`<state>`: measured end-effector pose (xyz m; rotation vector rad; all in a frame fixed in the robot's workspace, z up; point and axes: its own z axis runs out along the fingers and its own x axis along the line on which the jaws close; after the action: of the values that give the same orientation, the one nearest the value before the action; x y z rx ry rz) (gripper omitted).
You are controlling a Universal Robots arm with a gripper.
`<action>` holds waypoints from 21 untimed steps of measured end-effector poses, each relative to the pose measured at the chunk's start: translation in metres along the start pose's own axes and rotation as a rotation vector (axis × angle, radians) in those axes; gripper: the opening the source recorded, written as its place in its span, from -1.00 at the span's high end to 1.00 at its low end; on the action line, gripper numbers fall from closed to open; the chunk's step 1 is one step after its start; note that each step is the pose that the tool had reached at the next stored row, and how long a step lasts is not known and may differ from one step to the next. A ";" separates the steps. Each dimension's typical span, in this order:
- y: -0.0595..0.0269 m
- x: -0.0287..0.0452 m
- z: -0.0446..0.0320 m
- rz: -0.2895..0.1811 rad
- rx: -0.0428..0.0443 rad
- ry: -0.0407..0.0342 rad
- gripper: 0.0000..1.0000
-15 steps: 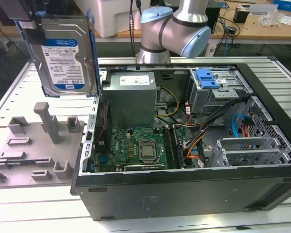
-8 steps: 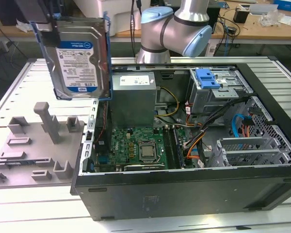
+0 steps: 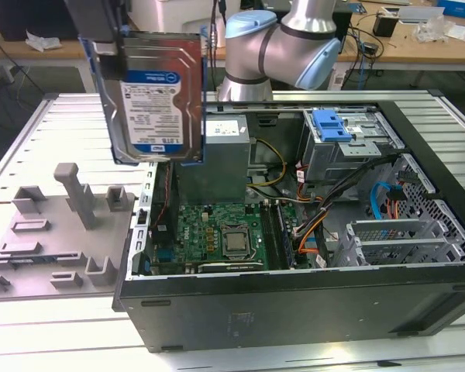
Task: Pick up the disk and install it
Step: 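Pick up the disk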
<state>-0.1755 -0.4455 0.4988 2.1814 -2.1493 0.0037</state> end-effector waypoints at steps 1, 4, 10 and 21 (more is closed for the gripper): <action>-0.0060 0.0019 -0.0002 0.000 -0.0018 0.0000 0.26; -0.0176 0.0056 -0.0007 -0.001 -0.0050 0.0000 0.26; -0.0419 0.0131 -0.0016 -0.001 -0.0116 -0.0001 0.26; -0.0847 0.0261 -0.0034 -0.003 -0.0213 -0.0001 0.26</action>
<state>-0.0903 -0.4703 0.4990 2.1735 -2.1358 -0.0195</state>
